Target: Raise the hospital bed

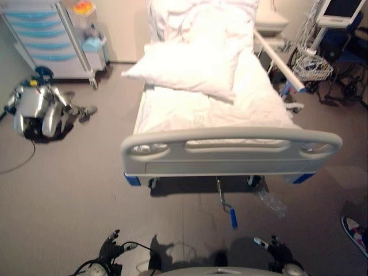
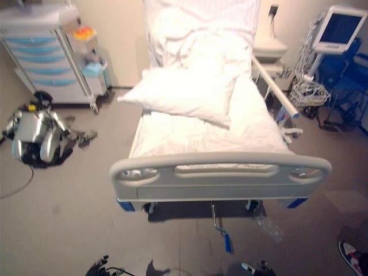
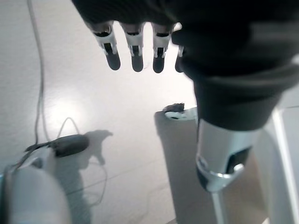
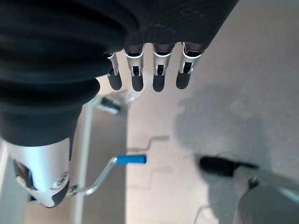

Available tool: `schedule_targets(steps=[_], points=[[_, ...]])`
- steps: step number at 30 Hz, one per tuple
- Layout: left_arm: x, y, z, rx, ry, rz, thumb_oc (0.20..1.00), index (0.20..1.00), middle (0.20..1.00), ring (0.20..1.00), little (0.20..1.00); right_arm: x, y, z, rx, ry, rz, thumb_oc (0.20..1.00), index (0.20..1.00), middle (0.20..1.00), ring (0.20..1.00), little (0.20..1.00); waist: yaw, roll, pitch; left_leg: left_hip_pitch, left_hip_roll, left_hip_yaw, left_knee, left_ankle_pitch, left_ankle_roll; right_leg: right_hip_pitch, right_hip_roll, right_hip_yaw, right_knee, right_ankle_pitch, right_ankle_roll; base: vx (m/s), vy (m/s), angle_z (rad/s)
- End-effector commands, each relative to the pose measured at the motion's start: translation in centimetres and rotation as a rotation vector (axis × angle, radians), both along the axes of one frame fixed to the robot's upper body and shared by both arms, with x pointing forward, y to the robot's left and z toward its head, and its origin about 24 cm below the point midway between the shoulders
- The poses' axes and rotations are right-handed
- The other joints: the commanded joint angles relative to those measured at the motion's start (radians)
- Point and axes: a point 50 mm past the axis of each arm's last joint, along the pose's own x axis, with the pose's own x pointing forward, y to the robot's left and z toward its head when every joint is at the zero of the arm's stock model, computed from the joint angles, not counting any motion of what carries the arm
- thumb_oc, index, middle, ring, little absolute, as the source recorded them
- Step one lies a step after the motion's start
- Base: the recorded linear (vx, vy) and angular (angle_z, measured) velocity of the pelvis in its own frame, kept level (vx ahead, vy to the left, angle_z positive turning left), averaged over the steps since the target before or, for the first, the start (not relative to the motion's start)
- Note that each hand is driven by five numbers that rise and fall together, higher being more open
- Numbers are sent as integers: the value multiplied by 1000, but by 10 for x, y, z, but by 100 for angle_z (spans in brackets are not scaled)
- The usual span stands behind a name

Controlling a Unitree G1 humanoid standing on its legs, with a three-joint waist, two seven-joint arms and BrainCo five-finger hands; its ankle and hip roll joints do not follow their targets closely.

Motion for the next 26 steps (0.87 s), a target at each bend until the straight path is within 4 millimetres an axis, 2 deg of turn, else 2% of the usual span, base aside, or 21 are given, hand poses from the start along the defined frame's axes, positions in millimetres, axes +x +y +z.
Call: schedule_targets(steps=[1, 4, 8, 15, 26], points=[[13, -3, 3, 11, -39, -1, 1000, 1000, 1000, 1000, 1000, 30, -3, 12, -20, -99, 57, 1000, 1000, 1000, 1000, 1000, -5, 13, 10, 18, -32, -7, 5, -22, 20, 41, 13, -12, 37, -17, 57, 27, 20, -5], [6, -3, -1, 10, -17, 35, 1000, 1000, 1000, 1000, 1000, 23, 2, 9, -5, -88, 52, 1000, 1000, 1000, 1000, 1000, -8, 10, -16, 35, -31, -3, 5, -29, 19, 62, 11, -9, 24, -13, 57, 10, 33, -11], [11, -11, 0, 26, -37, -32, 1000, 1000, 1000, 1000, 1000, 13, 6, 4, -20, -41, 80, 1000, 1000, 1000, 1000, 1000, -9, 14, -30, 52, -34, -4, 5, -33, 22, 79, 10, -6, 29, -20, 54, -15, 34, -4], [11, -17, -2, 22, -36, -23, 1000, 1000, 1000, 1000, 1000, 6, 11, -1, -18, -5, 73, 1000, 1000, 1000, 1000, 1000, -9, 13, -45, 69, -33, -1, 5, -38, 24, 96, 11, -1, 29, -26, 51, 2, 9, 0], [12, -27, -4, -11, -53, -11, 1000, 1000, 1000, 1000, 1000, 6, 18, -3, -14, 5, 98, 1000, 1000, 1000, 1000, 1000, 0, 5, -50, 87, -31, -6, 5, -44, 27, 115, 11, -4, 26, -33, 48, 3, 1, 0]])
